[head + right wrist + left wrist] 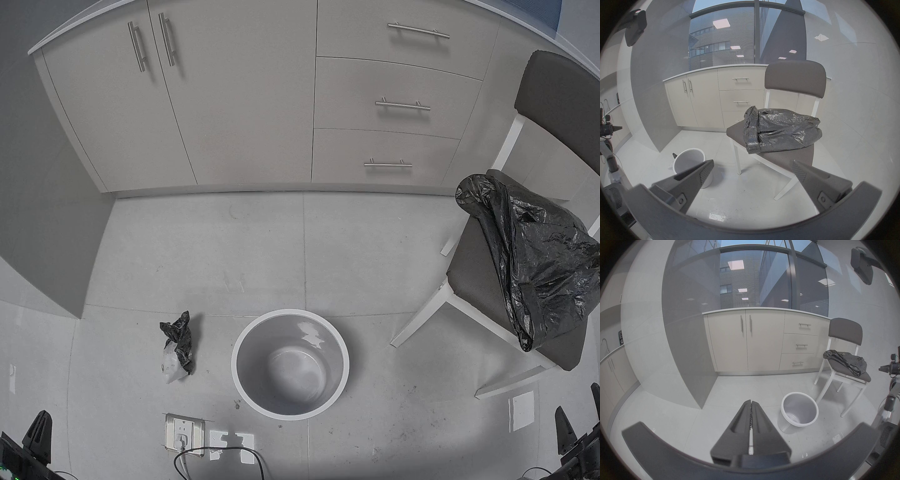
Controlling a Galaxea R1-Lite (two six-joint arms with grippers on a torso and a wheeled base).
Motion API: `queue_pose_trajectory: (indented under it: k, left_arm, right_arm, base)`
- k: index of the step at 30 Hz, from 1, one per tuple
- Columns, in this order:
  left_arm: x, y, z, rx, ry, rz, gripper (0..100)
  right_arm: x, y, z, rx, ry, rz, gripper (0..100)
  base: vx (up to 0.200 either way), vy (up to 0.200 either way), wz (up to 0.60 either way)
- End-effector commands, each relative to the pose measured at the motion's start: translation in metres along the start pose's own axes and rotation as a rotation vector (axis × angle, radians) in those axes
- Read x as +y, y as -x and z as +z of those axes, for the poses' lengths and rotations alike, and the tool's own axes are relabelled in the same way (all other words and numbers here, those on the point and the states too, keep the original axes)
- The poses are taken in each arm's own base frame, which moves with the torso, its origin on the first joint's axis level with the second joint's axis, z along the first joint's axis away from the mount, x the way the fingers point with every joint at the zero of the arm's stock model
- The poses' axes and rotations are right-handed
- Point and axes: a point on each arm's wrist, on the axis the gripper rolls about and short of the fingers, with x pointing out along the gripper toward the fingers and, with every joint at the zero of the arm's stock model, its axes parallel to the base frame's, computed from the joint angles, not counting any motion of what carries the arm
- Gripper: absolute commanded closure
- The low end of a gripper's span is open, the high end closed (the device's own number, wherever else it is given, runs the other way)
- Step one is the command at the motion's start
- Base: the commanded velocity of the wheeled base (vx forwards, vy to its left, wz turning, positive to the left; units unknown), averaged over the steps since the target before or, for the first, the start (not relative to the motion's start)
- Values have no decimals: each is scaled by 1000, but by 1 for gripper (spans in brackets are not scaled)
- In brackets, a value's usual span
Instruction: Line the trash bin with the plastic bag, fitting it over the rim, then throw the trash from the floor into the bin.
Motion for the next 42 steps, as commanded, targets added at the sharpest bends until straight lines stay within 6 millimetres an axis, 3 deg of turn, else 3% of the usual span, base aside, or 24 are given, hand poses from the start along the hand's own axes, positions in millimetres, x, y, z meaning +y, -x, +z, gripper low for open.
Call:
queue_pose_trajectory:
  k: [1, 13, 14, 15, 17, 19, 21, 23, 24, 25, 26, 28, 29, 30, 31, 34, 38, 41, 42]
  left_arm:
    - [0, 0, -5, 1, 0, 0, 100]
    - [0, 0, -5, 1, -5, -1, 100]
    - [0, 0, -5, 1, -5, -1, 100]
    - [0, 0, -5, 1, -3, -1, 100]
    - [0, 0, -5, 1, -1, 2, 100]
    - [0, 0, -5, 1, 0, 3, 100]
    - [0, 1, -1, -27, 5, 1, 100]
    - [1, 17, 64, -189, 94, -84, 100]
    - [1, 17, 72, -188, 112, -101, 100]
    - [3, 13, 118, -144, 219, -183, 100]
    - [3, 8, 146, -119, 294, -221, 100]
    - [4, -4, 185, -54, 431, -268, 100]
    - [4, -7, 189, -40, 448, -273, 100]
    - [2, -27, 201, 50, 500, -270, 100]
    - [1, -45, 201, 125, 502, -253, 100]
    - [-3, -80, 193, 262, 506, -237, 100]
    - [-14, -135, 178, 468, 514, -228, 100]
    - [-19, -151, 171, 532, 505, -233, 100]
    - [-30, -169, 162, 594, 475, -272, 100]
  right_arm:
    - [0, 0, -5, -1, 1, 4, 0]
    - [0, 0, -5, -2, -2, 6, 0]
    - [-1, 7, 25, -116, -72, 10, 0]
    - [-4, 13, 121, -268, -358, 48, 0]
    - [-5, 16, 170, -321, -507, 66, 0]
    - [-3, 14, 190, -324, -312, 54, 0]
    - [-1, 12, 193, -323, -177, 44, 0]
    - [0, 2, 200, -299, -135, 24, 0]
    - [-1, 0, 201, -292, -135, 22, 0]
    - [-2, -16, 209, -255, -134, 10, 0]
    - [-4, -26, 216, -239, -136, 8, 0]
    - [-7, -48, 231, -203, -144, 16, 0]
    - [-7, -52, 233, -197, -145, 15, 0]
    - [-9, -76, 241, -151, -154, 18, 0]
    - [-10, -98, 243, -102, -158, 24, 0]
    - [-4, -139, 239, -12, -170, 19, 0]
    - [32, -197, 219, 83, -141, -60, 0]
    - [48, -213, 206, 128, -116, -67, 0]
    - [72, -226, 188, 186, -68, -38, 0]
  base:
    - [0, 0, 0]
    - [0, 0, 0]
    - [0, 0, 0]
    - [0, 0, 0]
    - [0, 0, 0]
    - [0, 0, 0]
    - [0, 0, 0]
    - [0, 0, 0]
    - [0, 0, 0]
    - [0, 0, 0]
    - [0, 0, 0]
    - [0, 0, 0]
    - [0, 0, 0]
    - [0, 0, 0]
    - [0, 0, 0]
    - [0, 0, 0]
    - [0, 0, 0]
    - [0, 0, 0]
    - [0, 0, 0]
